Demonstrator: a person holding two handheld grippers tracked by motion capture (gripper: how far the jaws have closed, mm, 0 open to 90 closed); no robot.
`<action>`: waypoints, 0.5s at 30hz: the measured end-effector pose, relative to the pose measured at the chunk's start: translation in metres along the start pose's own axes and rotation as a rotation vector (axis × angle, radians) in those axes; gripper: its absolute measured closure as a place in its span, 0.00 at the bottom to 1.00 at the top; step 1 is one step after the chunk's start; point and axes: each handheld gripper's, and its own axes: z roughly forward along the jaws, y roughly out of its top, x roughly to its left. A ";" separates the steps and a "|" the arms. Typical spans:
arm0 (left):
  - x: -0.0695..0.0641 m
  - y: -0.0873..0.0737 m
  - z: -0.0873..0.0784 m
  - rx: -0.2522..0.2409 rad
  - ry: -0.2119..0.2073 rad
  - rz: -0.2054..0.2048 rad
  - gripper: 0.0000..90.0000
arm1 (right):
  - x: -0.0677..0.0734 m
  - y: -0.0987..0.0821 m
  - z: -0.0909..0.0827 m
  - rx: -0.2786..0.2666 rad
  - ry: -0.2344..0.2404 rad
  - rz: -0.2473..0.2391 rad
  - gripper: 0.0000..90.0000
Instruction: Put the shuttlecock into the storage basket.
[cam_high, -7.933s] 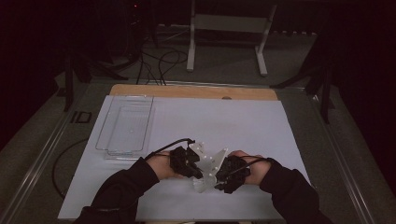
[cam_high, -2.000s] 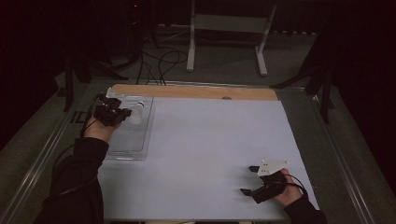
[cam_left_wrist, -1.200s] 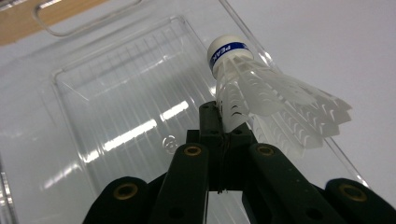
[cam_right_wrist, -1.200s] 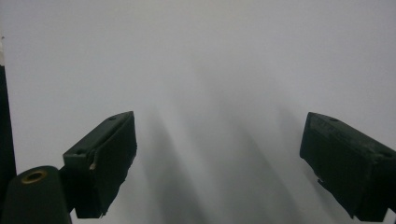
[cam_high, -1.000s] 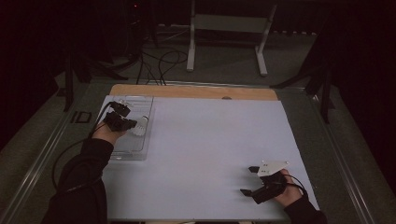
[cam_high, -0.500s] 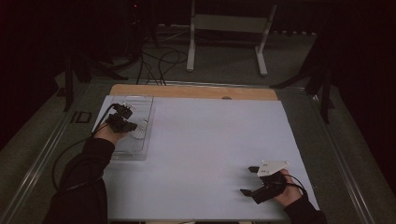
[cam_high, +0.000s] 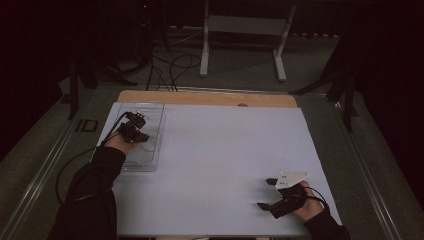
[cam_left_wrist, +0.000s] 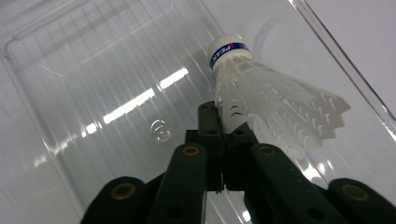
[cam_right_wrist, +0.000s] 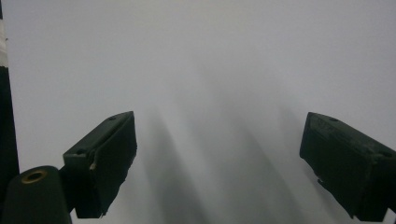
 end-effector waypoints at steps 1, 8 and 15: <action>0.000 0.000 0.001 0.004 0.000 0.002 0.98 | 0.000 0.000 0.000 -0.001 0.001 0.000 0.12; -0.003 0.000 0.002 0.039 0.018 0.004 0.89 | 0.000 0.000 0.000 0.000 0.003 0.002 0.12; -0.005 0.000 -0.006 0.031 0.026 -0.004 0.70 | 0.000 0.000 0.000 0.003 0.001 0.002 0.12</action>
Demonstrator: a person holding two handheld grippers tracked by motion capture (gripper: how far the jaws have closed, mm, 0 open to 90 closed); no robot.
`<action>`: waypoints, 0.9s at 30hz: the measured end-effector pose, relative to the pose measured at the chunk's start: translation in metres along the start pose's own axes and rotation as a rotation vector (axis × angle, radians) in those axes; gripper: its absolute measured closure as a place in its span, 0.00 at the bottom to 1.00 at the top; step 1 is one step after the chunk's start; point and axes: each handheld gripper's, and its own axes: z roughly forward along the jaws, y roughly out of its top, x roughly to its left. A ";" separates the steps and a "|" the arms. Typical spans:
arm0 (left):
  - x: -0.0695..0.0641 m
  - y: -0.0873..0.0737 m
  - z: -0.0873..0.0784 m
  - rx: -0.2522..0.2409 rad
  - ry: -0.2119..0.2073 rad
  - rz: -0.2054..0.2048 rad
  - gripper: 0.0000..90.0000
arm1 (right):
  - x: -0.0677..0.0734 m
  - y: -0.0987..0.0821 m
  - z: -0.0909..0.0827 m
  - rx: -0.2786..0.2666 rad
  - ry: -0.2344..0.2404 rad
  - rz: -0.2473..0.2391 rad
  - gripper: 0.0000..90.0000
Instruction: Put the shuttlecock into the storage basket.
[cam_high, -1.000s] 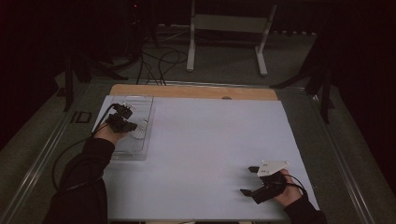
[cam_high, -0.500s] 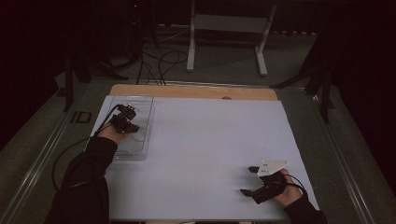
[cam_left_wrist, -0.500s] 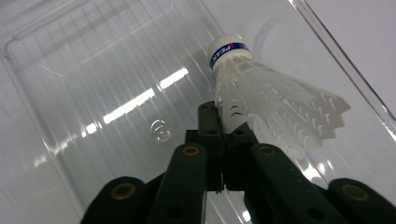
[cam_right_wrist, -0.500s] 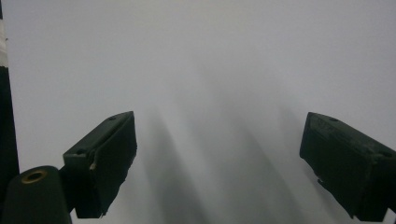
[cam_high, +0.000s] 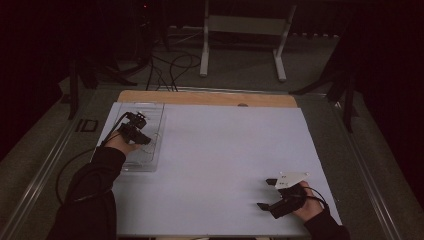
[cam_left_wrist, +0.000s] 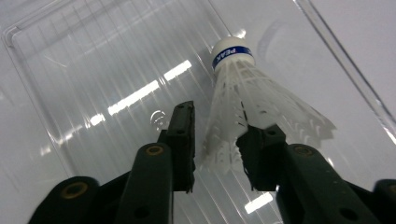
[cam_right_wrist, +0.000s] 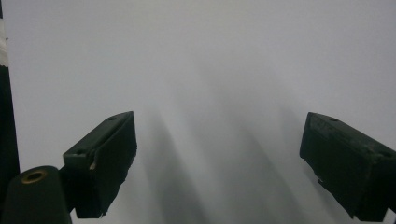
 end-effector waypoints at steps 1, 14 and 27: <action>0.000 0.000 -0.001 0.007 -0.005 0.007 0.67 | 0.000 0.000 0.000 0.000 0.000 0.000 0.12; -0.002 -0.007 -0.023 0.032 0.026 -0.004 0.32 | 0.000 0.000 0.000 0.003 -0.003 -0.001 0.12; -0.006 -0.008 -0.049 -0.025 -0.033 0.010 0.08 | 0.000 0.000 -0.001 0.003 -0.004 -0.003 0.12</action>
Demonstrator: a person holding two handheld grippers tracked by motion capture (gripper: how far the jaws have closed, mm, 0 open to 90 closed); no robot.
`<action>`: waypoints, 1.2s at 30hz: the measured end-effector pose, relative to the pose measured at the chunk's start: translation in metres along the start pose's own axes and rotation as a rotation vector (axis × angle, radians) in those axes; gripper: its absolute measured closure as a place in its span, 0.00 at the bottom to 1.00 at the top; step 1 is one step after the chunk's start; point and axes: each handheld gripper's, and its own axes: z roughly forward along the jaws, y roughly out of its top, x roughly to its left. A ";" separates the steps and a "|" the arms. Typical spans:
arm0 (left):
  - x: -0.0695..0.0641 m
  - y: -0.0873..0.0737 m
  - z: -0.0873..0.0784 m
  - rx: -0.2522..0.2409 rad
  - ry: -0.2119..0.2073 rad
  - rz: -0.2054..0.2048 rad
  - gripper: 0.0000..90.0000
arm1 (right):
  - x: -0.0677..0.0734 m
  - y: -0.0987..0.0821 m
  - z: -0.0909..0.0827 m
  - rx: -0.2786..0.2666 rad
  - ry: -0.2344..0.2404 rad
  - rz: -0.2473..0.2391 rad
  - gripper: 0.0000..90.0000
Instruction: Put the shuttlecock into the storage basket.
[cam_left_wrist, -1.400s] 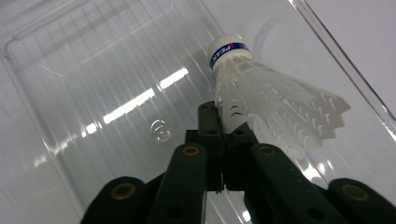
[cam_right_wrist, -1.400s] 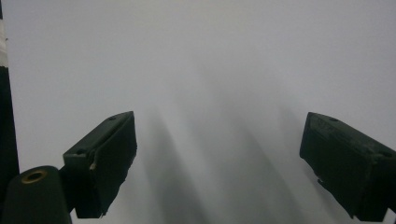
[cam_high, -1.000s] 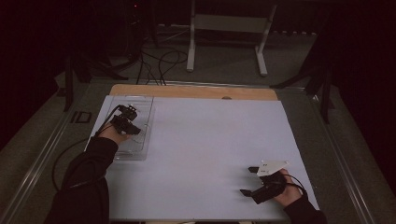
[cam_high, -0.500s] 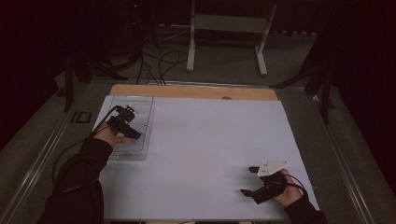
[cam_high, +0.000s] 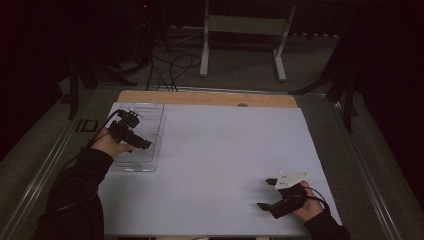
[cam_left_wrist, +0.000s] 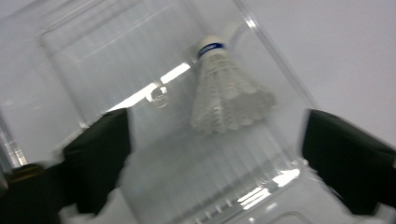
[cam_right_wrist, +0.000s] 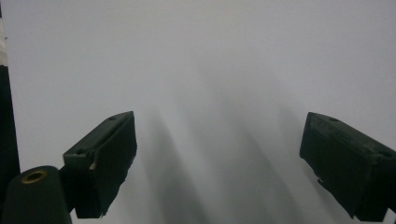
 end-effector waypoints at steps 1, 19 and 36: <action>0.000 0.000 0.000 0.001 -0.009 0.007 0.05 | 0.000 0.000 0.000 0.000 -0.001 0.000 0.12; -0.015 0.005 -0.007 -0.049 -0.047 0.085 0.00 | 0.000 0.000 -0.001 -0.003 -0.004 0.002 0.12; -0.031 0.019 -0.012 -0.091 -0.142 0.131 0.00 | -0.001 -0.001 -0.002 -0.004 -0.004 0.006 0.12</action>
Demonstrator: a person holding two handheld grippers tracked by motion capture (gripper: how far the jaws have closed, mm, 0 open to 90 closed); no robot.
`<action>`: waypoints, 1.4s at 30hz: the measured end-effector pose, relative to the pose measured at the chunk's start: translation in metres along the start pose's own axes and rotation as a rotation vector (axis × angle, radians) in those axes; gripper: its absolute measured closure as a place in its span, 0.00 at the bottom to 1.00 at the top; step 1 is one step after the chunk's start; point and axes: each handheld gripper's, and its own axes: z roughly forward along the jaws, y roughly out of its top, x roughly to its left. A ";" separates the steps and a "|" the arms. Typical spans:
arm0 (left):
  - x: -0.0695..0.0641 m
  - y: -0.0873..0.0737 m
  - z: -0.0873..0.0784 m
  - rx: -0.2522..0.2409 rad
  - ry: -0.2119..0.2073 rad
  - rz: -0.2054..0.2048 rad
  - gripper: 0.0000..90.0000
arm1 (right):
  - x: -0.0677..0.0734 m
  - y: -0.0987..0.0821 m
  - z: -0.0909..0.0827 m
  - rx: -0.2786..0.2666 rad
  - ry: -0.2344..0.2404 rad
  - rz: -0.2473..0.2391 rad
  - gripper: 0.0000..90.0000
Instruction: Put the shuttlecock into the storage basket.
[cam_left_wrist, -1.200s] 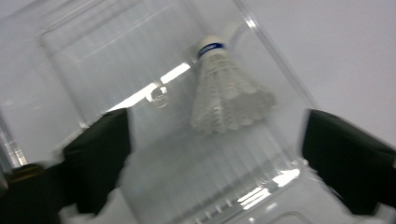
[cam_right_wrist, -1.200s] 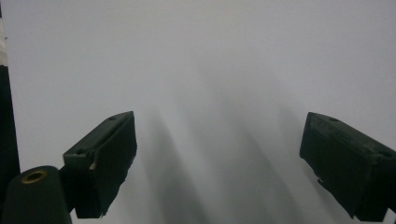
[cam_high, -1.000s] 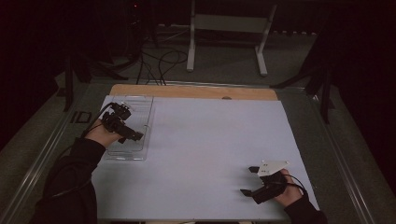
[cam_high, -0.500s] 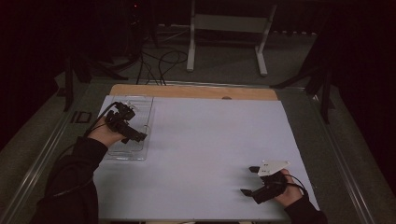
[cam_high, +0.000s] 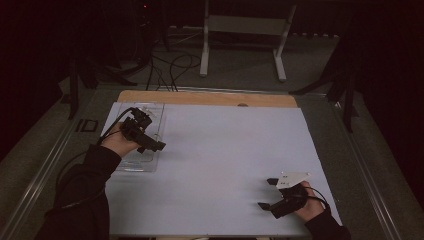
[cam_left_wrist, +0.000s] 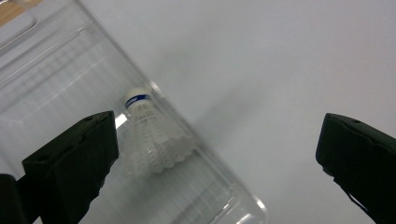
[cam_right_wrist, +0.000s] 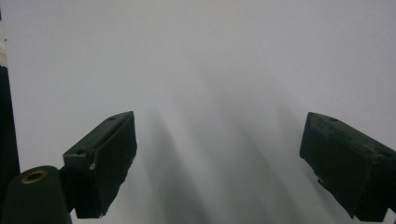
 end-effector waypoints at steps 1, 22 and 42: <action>-0.001 0.001 0.000 0.002 -0.003 0.007 0.00 | 0.000 0.000 0.000 0.000 0.000 0.000 0.12; -0.039 0.022 0.015 -0.086 -0.109 0.202 0.00 | 0.001 -0.002 0.001 -0.001 -0.002 -0.001 0.12; -0.069 0.027 0.024 -0.155 -0.144 0.335 0.00 | 0.002 -0.002 0.002 0.004 0.006 0.001 0.12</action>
